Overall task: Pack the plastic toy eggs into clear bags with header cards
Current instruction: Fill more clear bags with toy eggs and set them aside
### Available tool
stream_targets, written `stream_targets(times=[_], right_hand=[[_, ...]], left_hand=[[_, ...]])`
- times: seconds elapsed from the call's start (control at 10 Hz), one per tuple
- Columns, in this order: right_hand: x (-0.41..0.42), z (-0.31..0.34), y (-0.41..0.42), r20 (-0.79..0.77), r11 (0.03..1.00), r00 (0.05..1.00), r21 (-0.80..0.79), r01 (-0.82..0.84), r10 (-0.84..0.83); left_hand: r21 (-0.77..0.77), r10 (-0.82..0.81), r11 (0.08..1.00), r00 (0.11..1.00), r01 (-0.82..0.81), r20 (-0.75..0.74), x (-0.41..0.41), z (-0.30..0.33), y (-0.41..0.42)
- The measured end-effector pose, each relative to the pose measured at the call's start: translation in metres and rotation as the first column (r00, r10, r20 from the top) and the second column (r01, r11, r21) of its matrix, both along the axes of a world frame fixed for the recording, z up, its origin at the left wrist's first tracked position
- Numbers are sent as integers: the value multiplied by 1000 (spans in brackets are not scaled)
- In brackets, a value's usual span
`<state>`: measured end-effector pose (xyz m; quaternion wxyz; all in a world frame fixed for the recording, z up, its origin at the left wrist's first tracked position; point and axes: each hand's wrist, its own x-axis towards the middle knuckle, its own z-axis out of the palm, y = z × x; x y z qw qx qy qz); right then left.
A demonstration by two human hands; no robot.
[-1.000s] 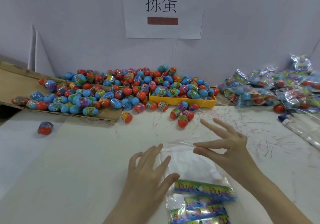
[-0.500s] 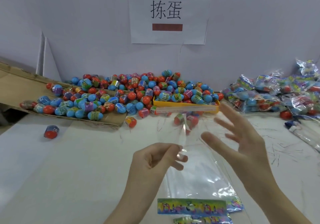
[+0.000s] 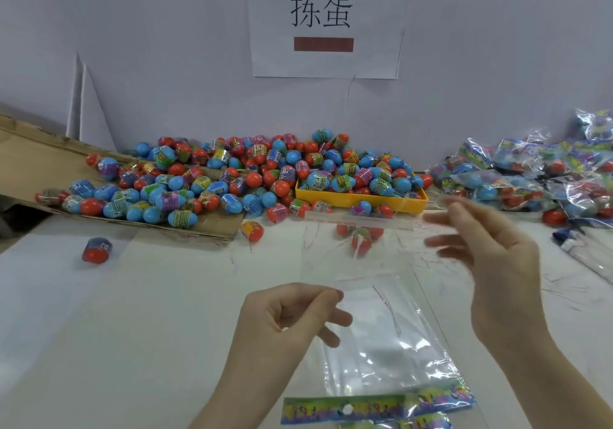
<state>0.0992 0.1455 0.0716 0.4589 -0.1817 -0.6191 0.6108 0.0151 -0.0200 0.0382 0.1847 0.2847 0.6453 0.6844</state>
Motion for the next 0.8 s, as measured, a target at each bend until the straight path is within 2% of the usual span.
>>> stream_targets(times=[0.1,0.2,0.3,0.4,0.5,0.6,0.7,0.8], right_hand=[[1,-9,-9,17,699,981,704,125,-193],[-5,-27,-10,93,406,989,913,-40,-112],[-11,-28,16,167,314,963,945,-94,-214],[-8,-20,61,408,224,508,895,-385,-758],[5,-11,91,758,596,152,605,-528,-634],[21,4,92,815,760,577,339,-554,57],[16,2,96,768,917,639,218,-334,50],[14,2,105,822,606,544,522,-600,-170]], left_hand=[[-28,82,996,991,-86,-106,1,2,4],[-47,38,998,981,-47,-188,4,8,11],[-36,10,999,989,-15,-146,0,11,12],[-36,23,999,995,-27,-98,-8,9,8],[-36,34,999,997,-37,-74,-11,7,6],[-32,30,999,997,-32,-65,-10,6,6],[1,38,999,999,-38,-28,-10,8,5],[32,58,998,998,-57,-15,-12,8,2]])
